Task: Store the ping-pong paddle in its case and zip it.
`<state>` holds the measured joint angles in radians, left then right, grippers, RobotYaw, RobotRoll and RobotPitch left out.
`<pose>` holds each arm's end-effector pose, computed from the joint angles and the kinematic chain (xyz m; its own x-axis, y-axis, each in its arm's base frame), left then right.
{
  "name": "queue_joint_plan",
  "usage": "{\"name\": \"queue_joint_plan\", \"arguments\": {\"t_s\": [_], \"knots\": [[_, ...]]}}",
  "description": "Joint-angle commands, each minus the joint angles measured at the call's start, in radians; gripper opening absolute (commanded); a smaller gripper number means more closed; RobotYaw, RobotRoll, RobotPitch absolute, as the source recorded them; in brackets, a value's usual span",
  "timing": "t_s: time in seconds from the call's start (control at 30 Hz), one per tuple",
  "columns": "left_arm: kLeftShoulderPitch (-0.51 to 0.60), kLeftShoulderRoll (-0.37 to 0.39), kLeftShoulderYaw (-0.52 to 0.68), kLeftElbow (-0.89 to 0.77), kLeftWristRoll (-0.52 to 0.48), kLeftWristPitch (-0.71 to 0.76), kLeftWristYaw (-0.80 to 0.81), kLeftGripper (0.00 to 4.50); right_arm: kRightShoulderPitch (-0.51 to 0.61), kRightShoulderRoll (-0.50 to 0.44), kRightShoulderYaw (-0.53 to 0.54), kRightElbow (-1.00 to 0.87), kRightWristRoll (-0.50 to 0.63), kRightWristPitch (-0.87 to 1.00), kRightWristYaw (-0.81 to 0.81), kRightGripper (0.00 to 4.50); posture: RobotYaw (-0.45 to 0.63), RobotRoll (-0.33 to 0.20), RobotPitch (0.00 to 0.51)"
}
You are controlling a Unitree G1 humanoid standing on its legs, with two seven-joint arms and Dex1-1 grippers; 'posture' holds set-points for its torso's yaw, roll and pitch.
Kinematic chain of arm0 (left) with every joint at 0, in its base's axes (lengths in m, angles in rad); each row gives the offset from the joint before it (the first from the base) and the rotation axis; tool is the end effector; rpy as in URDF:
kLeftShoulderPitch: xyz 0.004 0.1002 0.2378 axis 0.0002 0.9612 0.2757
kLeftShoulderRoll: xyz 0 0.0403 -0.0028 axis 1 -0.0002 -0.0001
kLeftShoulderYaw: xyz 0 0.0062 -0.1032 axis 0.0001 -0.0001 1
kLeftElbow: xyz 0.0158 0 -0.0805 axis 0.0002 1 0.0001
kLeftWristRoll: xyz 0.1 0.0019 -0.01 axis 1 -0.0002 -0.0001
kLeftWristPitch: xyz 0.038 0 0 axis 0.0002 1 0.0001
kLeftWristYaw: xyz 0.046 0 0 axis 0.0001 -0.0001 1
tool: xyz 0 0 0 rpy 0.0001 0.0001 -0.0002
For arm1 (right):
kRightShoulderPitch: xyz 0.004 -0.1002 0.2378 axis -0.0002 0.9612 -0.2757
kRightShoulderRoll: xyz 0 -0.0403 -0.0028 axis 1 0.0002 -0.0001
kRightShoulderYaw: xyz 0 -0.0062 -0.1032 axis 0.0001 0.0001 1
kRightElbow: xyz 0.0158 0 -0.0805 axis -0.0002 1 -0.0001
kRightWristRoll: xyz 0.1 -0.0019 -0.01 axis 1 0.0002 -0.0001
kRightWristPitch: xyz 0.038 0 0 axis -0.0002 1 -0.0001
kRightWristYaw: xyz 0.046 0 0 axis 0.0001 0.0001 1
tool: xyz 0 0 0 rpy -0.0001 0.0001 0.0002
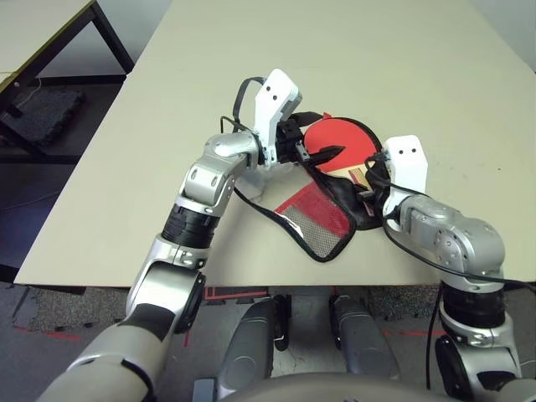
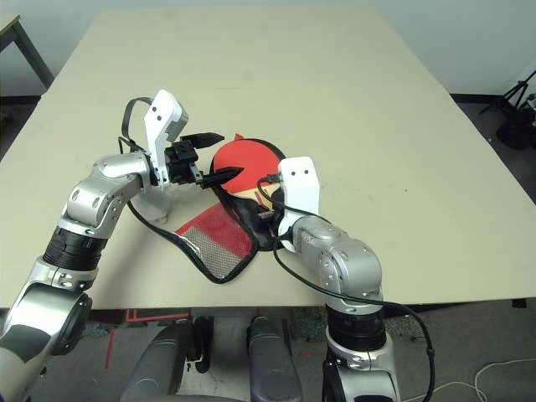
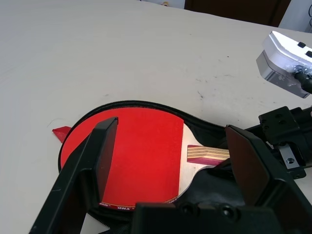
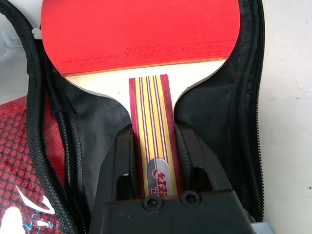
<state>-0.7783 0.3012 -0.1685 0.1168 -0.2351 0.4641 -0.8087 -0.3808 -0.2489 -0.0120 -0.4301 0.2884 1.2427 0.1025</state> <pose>0.3118 0.1268 0.1978 0.4828 -0.8722 -0.0792 0.8604 0.4555 0.2285 0.2349 -0.1579 0.1481 0.8539 0.2649 -0.4479 -0.2954 0.9554 0.0018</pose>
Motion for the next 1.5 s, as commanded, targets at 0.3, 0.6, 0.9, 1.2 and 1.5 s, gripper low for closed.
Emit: {"name": "queue_joint_plan", "arguments": {"t_s": [0.3, 0.6, 0.9, 1.2, 1.5], "knots": [[0.002, 0.007, 0.001, -0.005, -0.003, 0.001, -0.005, 4.50, 0.039, -0.026, -0.040, 0.010, -0.028, -0.040, -0.004, 1.16, -0.12, 0.000, 0.194], [-0.007, 0.009, 0.003, -0.004, -0.003, 0.003, -0.008, 4.50, 0.025, -0.008, -0.008, 0.013, -0.007, -0.027, 0.025, 1.51, -0.11, 0.000, 0.192], [-0.134, 0.054, 0.151, -0.090, -0.215, 0.300, -0.024, 4.50, -0.051, -0.057, -0.101, -0.054, 0.163, 0.051, 0.210, 4.43, -0.09, 0.000, 0.185], [-0.197, 0.226, 0.274, 0.012, -0.285, 0.405, -0.034, 4.50, -0.096, -0.220, -0.177, 0.009, 0.217, -0.049, 0.330, 4.49, -0.08, 0.000, 0.178], [-0.036, 0.440, 0.241, 0.066, -0.264, 0.383, -0.181, 4.50, -0.109, -0.252, -0.213, 0.088, 0.182, -0.154, 0.290, 4.49, -0.08, 0.000, 0.173]]}}
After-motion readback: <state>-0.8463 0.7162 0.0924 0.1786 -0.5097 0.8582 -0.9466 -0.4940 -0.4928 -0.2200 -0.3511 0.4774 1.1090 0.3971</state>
